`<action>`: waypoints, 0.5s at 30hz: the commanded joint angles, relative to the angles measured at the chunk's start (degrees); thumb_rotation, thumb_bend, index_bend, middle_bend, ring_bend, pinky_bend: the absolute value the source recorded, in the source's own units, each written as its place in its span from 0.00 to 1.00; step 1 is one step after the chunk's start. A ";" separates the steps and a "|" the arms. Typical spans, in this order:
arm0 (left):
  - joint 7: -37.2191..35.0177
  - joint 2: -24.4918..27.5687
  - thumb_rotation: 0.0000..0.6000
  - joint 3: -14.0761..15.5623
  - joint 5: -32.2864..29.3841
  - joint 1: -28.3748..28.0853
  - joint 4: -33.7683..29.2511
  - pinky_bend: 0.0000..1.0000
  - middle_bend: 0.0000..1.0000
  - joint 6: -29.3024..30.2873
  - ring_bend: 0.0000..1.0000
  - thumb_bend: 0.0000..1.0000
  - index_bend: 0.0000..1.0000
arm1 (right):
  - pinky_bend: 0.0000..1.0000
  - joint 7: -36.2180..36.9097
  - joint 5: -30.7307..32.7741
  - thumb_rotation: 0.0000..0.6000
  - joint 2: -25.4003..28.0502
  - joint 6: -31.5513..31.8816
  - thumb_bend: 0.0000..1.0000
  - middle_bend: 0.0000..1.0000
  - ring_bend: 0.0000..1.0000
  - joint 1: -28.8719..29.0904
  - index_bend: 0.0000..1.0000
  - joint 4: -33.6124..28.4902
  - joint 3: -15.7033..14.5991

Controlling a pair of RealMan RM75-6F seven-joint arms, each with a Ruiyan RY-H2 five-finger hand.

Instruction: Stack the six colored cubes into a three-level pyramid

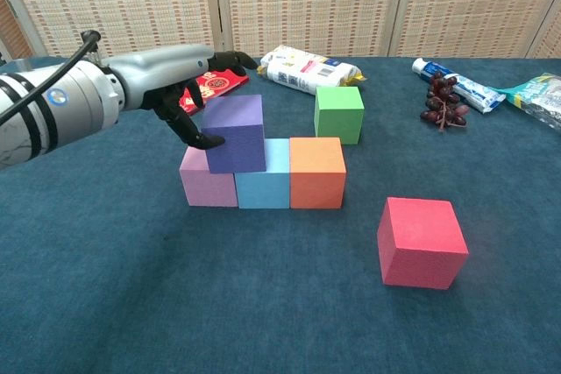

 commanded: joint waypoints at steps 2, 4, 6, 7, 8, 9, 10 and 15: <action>0.73 -0.06 1.00 0.21 0.12 -0.12 0.64 0.29 0.04 0.13 0.00 0.33 0.00 | 0.22 -0.05 0.01 1.00 0.01 0.00 0.24 0.08 0.06 -0.02 0.00 0.01 -0.01; 1.36 -0.07 1.00 0.27 0.00 -0.22 1.08 0.28 0.05 0.28 0.00 0.33 0.00 | 0.22 -0.06 0.04 1.00 0.05 0.01 0.24 0.08 0.06 -0.07 0.00 -0.02 -0.03; 1.37 0.04 1.00 0.25 -0.24 -0.18 1.03 0.28 0.06 0.16 0.00 0.33 0.01 | 0.22 -0.06 0.10 1.00 0.08 0.08 0.24 0.08 0.06 -0.14 0.00 -0.04 -0.02; 1.17 0.14 1.00 0.21 -0.28 -0.12 0.92 0.27 0.06 0.05 0.01 0.33 0.02 | 0.22 -0.07 0.13 1.00 0.10 0.11 0.24 0.08 0.06 -0.18 0.00 -0.06 -0.02; 1.05 0.21 1.00 0.22 -0.22 -0.07 0.87 0.27 0.08 0.01 0.02 0.33 0.04 | 0.22 -0.10 0.16 1.00 0.11 0.12 0.24 0.08 0.06 -0.20 0.00 -0.06 -0.02; 0.93 0.24 1.00 0.22 -0.12 -0.03 0.82 0.27 0.10 -0.02 0.04 0.33 0.06 | 0.22 -0.12 0.17 1.00 0.11 0.13 0.24 0.08 0.06 -0.21 0.00 -0.07 -0.01; 0.77 0.28 1.00 0.24 -0.06 0.03 0.72 0.27 0.12 -0.09 0.06 0.33 0.08 | 0.22 -0.12 0.14 1.00 0.12 0.15 0.24 0.08 0.06 -0.22 0.00 -0.12 -0.01; 0.00 0.29 1.00 0.09 0.21 0.12 0.58 0.28 0.22 -0.44 0.16 0.32 0.19 | 0.22 -0.10 0.06 1.00 0.14 0.23 0.24 0.08 0.06 -0.26 0.00 -0.22 -0.01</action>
